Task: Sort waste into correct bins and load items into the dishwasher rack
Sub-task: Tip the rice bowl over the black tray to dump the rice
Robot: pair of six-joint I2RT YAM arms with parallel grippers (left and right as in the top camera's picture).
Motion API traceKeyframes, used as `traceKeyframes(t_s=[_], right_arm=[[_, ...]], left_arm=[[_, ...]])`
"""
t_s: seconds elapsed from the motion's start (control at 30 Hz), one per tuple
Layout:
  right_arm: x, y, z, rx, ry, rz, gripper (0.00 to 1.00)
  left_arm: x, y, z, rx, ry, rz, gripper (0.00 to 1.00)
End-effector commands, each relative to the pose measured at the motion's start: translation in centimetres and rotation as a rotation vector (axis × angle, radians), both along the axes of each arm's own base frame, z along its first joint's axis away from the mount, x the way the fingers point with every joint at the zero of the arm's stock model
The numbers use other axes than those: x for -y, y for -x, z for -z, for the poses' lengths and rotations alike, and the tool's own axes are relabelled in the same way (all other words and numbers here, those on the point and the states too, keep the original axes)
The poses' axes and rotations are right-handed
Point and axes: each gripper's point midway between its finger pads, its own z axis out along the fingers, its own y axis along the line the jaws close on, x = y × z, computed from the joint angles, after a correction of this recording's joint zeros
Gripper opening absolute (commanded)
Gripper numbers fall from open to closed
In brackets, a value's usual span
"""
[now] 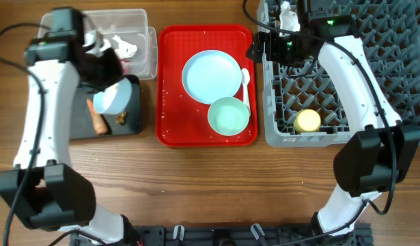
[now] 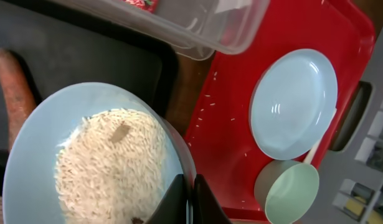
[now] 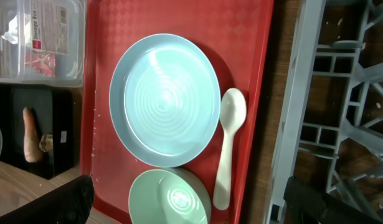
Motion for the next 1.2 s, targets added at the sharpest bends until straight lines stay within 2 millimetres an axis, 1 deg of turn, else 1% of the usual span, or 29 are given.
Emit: traceKeyframes(t_s=[0.0, 0.2, 0.27, 0.4, 0.57, 0.73, 0.8, 0.93, 1.17], right_arm=[[0.1, -0.2, 0.1, 0.009, 0.016, -0.013, 0.99], [0.1, -0.1, 0.1, 0.008, 0.016, -0.012, 0.99], [0.1, 0.0, 0.1, 0.001, 0.016, -0.011, 1.00], [0.2, 0.3, 0.2, -0.011, 0.018, -0.011, 1.00], [0.2, 0.5, 0.3, -0.021, 0.019, -0.011, 1.00], [0.3, 0.7, 0.4, -0.032, 0.021, -0.011, 0.99], [0.3, 0.7, 0.4, -0.034, 0.021, -0.011, 0.99], [0.3, 0.8, 0.5, -0.039, 0.020, -0.005, 0.99], [0.3, 0.8, 0.5, -0.041, 0.020, -0.004, 0.99]], left_arm=[[-0.7, 0.9, -0.5, 0.064, 0.166, 0.049, 0.04], [-2.6, 1.3, 0.3, 0.159, 0.358, 0.039, 0.04], [-3.6, 1.5, 1.1, 0.184, 0.404, 0.006, 0.04], [-5.2, 1.9, 2.1, 0.228, 0.455, -0.040, 0.04], [-7.2, 2.5, 2.4, 0.288, 0.515, -0.090, 0.04], [-10.1, 3.2, 3.0, 0.326, 0.541, -0.165, 0.04], [-10.8, 3.3, 2.9, 0.346, 0.571, -0.182, 0.04], [-11.3, 3.2, 1.9, 0.435, 0.677, -0.160, 0.04], [-13.0, 3.6, 1.4, 0.525, 0.814, -0.187, 0.04]])
